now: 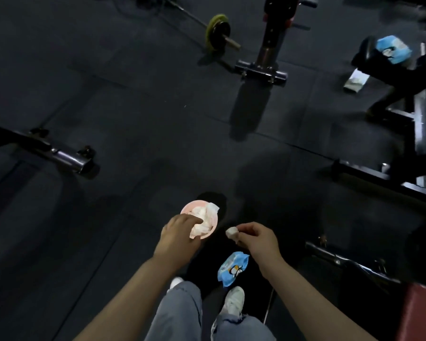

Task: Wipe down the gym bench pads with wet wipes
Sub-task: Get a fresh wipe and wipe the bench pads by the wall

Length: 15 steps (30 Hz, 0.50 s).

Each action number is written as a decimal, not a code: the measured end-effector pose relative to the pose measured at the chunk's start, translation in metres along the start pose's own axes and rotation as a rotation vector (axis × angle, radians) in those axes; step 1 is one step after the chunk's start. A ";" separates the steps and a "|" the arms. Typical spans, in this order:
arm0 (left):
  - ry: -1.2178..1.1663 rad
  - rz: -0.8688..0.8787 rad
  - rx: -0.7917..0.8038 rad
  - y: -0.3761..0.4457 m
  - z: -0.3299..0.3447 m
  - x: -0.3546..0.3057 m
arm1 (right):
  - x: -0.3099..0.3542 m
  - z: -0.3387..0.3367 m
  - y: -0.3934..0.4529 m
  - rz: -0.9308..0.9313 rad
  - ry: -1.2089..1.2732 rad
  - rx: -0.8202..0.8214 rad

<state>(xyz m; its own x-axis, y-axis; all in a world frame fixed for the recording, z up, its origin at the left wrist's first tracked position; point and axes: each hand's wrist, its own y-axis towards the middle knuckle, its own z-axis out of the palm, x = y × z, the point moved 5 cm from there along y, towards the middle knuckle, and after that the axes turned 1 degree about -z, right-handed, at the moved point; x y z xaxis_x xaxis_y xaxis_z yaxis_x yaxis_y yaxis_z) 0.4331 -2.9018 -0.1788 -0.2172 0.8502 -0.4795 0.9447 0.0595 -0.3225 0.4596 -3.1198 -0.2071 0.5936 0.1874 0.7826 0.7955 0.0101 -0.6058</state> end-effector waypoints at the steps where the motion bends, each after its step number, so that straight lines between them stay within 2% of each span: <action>1: -0.007 -0.028 0.003 0.003 0.000 0.012 | -0.003 0.006 0.011 0.025 -0.027 0.001; 8: 0.025 -0.080 0.098 0.044 -0.004 0.076 | 0.001 0.078 0.099 -0.077 -0.408 -0.031; 10: 0.030 -0.048 0.113 0.057 -0.009 0.091 | -0.004 0.100 0.121 -0.068 -0.433 -0.030; 13: 0.066 0.019 0.149 0.077 -0.018 0.110 | -0.015 0.127 0.143 0.035 -0.455 0.083; 15: 0.100 0.050 0.186 0.089 -0.024 0.120 | -0.022 0.133 0.146 0.101 -0.384 0.080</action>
<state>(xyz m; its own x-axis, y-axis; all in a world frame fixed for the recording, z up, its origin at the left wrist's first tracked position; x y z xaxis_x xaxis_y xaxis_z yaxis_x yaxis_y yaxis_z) 0.4972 -2.7823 -0.2456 -0.1372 0.8980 -0.4180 0.8900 -0.0735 -0.4499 0.5470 -2.9918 -0.3319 0.5678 0.5445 0.6173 0.7144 0.0467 -0.6982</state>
